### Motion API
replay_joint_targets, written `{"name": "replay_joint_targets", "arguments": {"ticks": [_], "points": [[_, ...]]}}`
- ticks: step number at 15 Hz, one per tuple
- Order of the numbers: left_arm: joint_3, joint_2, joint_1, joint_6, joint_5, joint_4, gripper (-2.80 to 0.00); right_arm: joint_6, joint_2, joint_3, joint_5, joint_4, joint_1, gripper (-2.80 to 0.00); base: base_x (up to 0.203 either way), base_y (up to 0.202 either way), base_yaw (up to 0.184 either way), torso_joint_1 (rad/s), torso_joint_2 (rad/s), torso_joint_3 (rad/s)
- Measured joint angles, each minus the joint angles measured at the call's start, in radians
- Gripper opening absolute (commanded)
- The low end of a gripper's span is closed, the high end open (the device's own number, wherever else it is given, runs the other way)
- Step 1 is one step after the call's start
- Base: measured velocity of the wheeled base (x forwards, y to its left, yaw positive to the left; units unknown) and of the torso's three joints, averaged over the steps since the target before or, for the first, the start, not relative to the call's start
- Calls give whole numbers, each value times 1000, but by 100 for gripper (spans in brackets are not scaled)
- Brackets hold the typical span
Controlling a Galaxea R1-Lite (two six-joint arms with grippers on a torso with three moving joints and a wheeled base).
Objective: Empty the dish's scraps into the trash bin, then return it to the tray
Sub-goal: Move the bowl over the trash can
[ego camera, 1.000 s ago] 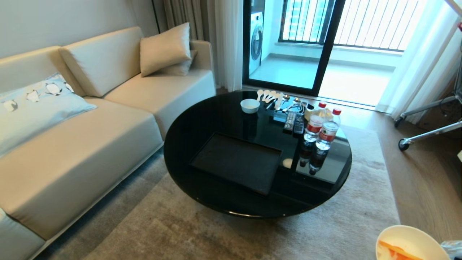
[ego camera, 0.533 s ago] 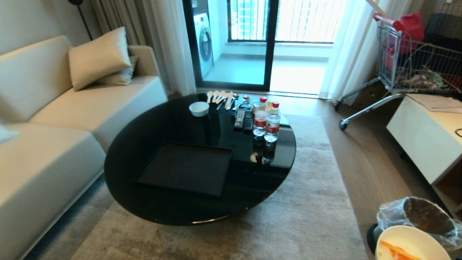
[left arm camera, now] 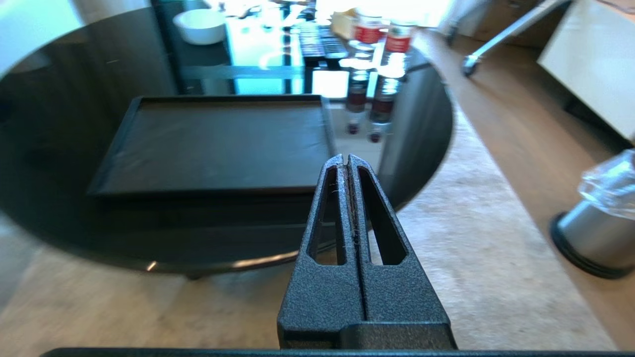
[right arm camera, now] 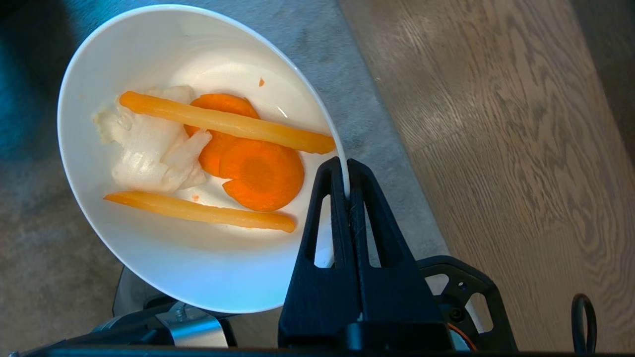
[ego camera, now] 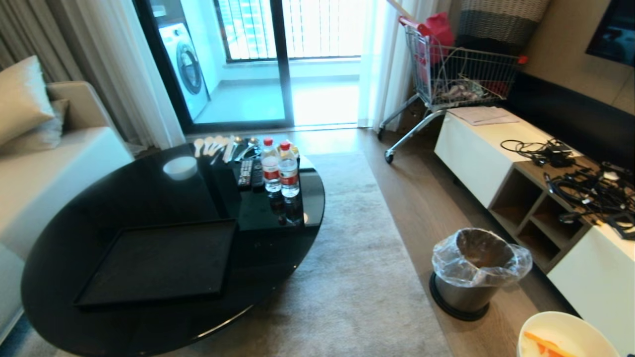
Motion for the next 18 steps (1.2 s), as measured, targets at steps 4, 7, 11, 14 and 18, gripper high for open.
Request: {"name": "replay_joint_targets", "arguments": {"ticks": [4, 7, 11, 14, 18], "points": [[0, 0, 0, 0, 0, -1, -280, 0, 1, -4, -1, 0, -10, -280, 1, 9, -168, 3, 3, 0], [0, 0, 0, 1, 0, 0, -280, 0, 2, -5, -2, 0, -16, -280, -1, 12, -169, 4, 3, 2], [0, 0, 0, 1, 0, 0, -280, 0, 1, -5, -2, 0, -23, -280, 2, 11, -166, 3, 3, 3], [0, 0, 0, 0, 0, 0, -280, 0, 0, -3, -3, 1, -23, -280, 0, 7, -132, 3, 0, 3], [0, 0, 0, 0, 0, 0, -280, 1, -7, 4, -1, -1, -19, -280, 0, 1, -13, 1, 1, 1]]}}
